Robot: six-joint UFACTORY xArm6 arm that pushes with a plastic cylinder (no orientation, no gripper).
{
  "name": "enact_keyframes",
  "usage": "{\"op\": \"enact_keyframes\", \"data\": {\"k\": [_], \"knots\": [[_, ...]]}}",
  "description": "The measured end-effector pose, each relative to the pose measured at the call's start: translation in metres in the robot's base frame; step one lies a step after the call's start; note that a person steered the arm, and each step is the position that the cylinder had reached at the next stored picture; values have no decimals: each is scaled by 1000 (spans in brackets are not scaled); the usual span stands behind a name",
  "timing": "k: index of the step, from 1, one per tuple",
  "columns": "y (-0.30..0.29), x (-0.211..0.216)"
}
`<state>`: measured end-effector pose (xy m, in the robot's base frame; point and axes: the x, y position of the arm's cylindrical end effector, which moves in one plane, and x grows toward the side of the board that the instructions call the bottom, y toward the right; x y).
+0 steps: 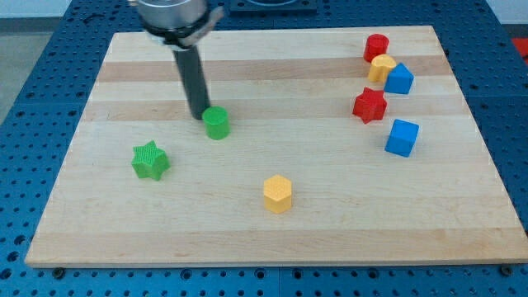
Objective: Move the green circle to the red star
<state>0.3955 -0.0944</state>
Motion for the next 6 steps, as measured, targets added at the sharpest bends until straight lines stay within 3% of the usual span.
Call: {"op": "enact_keyframes", "data": {"k": [1, 3, 4, 5, 6], "knots": [[31, 0], [-50, 1], [-60, 29], [-28, 38], [40, 19]]}}
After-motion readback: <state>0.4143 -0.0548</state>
